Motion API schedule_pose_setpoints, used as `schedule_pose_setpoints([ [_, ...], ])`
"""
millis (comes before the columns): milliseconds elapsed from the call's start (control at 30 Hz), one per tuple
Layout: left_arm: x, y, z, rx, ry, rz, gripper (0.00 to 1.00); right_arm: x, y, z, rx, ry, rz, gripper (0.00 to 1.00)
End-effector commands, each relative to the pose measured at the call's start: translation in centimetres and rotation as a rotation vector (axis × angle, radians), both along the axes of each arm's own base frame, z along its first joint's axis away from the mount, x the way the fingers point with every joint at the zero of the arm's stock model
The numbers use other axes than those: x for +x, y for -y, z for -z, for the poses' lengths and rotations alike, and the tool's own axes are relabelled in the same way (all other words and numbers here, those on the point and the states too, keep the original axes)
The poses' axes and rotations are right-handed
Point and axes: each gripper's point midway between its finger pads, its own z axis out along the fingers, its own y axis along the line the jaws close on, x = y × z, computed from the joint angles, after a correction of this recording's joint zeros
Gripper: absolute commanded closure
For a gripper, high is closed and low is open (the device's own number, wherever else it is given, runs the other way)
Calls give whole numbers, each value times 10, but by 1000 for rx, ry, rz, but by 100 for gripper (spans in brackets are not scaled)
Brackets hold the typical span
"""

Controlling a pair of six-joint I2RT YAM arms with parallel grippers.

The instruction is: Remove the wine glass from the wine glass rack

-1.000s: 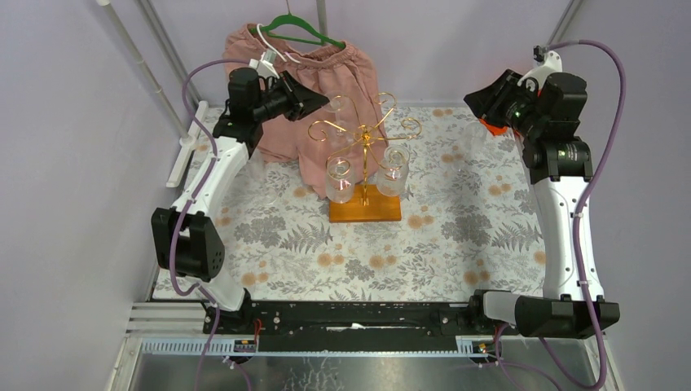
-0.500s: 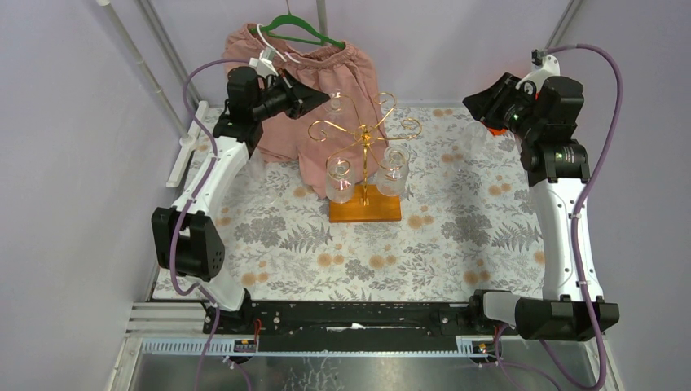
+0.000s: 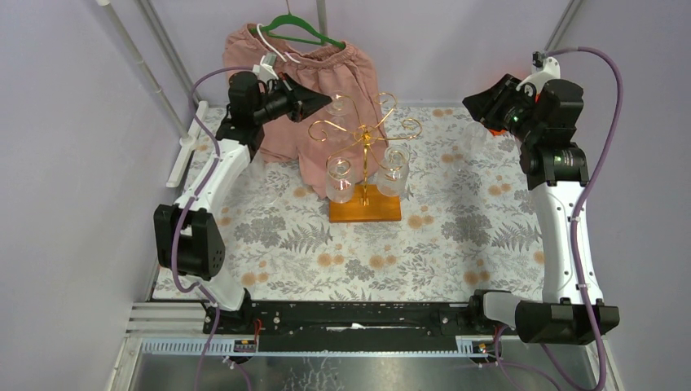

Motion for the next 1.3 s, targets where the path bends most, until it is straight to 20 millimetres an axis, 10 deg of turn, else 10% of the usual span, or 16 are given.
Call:
schedule_pose_setpoints([
  [0, -6, 7, -4, -80, -13, 55, 100, -9, -7, -21, 15, 76, -38, 63],
  [867, -10, -36, -38, -111, -10, -93, 100, -4, -13, -12, 38, 64, -69, 62],
  [1267, 17, -34, -40, -121, 6, -83, 100, -5, -12, -11, 26, 63, -67, 62],
])
